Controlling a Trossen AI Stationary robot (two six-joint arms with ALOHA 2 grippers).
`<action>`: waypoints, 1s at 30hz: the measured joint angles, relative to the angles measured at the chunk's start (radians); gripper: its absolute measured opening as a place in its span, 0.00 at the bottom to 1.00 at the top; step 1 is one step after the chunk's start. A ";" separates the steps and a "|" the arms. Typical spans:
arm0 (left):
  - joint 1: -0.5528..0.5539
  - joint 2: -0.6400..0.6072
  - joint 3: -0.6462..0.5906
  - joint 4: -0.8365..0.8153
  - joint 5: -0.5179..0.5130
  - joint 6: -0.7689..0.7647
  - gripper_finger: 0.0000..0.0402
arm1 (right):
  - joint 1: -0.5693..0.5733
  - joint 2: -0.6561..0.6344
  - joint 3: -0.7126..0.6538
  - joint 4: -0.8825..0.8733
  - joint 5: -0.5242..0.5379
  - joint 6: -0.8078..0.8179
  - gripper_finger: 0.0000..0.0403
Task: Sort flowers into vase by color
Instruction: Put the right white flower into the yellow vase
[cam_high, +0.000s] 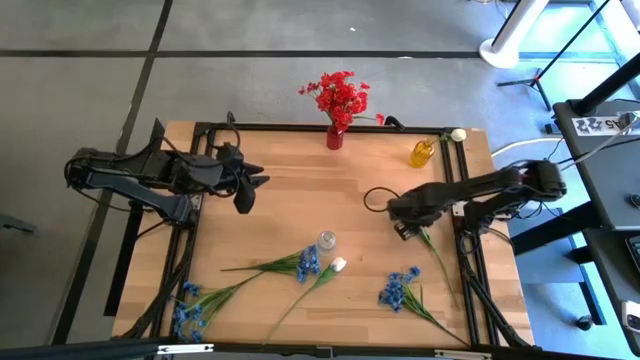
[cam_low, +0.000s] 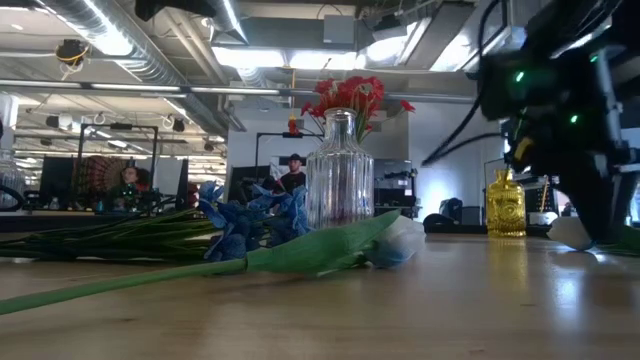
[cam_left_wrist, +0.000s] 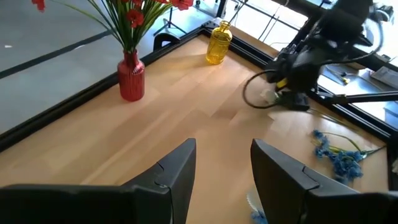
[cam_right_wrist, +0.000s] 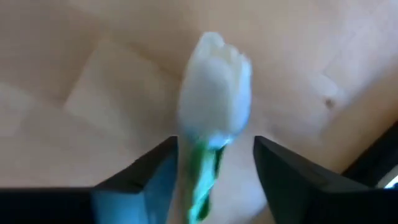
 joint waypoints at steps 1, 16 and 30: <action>-0.003 0.000 0.000 0.000 0.003 -0.006 0.37 | -0.018 0.014 -0.002 0.002 0.000 -0.030 0.49; -0.039 0.000 0.000 0.008 -0.004 -0.030 0.37 | -0.107 -0.068 0.070 0.042 -0.005 -0.169 0.05; -0.038 0.000 0.000 0.157 -0.080 0.078 0.37 | -0.209 -0.382 0.707 0.204 0.702 -0.760 0.02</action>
